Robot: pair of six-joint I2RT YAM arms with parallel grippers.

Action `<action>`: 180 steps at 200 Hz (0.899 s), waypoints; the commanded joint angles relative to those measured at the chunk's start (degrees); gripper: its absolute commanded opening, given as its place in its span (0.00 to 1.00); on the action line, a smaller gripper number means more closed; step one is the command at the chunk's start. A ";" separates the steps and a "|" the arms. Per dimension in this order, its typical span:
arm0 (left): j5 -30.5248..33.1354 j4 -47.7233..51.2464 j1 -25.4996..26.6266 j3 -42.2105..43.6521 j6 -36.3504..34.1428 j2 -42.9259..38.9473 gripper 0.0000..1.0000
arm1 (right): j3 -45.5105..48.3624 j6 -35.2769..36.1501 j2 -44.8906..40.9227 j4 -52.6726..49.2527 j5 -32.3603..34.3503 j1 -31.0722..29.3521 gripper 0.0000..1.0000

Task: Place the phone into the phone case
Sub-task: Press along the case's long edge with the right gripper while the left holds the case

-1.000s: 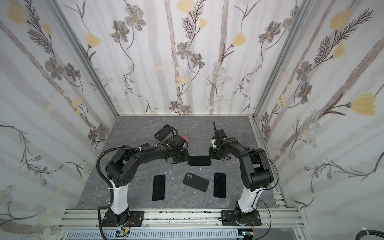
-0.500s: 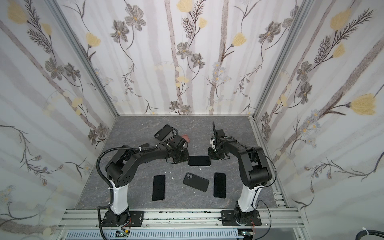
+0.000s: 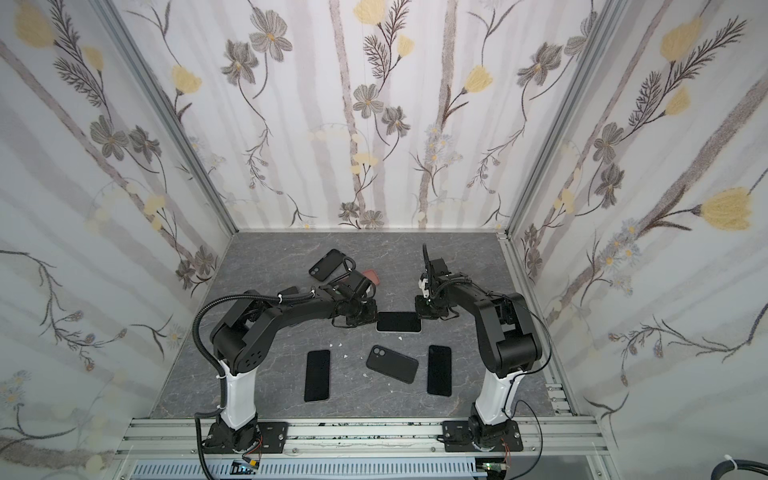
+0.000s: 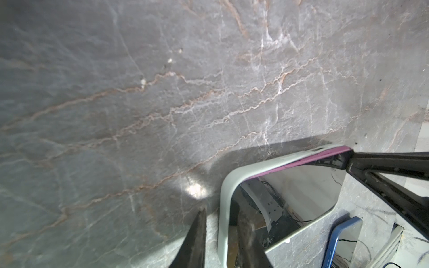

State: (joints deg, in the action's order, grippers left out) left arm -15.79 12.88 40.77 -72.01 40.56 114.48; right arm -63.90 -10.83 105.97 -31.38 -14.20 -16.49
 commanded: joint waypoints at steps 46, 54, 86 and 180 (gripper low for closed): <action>0.28 0.74 0.01 0.60 0.31 0.14 0.26 | 2.72 0.81 7.06 -2.41 8.40 -0.81 0.09; 0.19 0.65 0.01 0.62 0.31 0.24 0.26 | 2.74 0.89 7.27 -2.39 8.32 -0.76 0.09; 0.30 0.56 0.01 0.73 0.31 0.27 0.26 | 3.34 0.77 7.58 -1.76 6.90 -0.82 0.10; 1.91 1.91 -0.65 0.36 -0.38 -1.49 0.29 | -2.99 -0.09 0.39 -3.07 1.58 0.90 0.22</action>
State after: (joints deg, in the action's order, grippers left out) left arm -14.96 12.91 40.36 -70.98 40.53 113.23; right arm -65.25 -10.85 106.02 -31.48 -15.81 -16.21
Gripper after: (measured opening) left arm 0.273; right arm 0.230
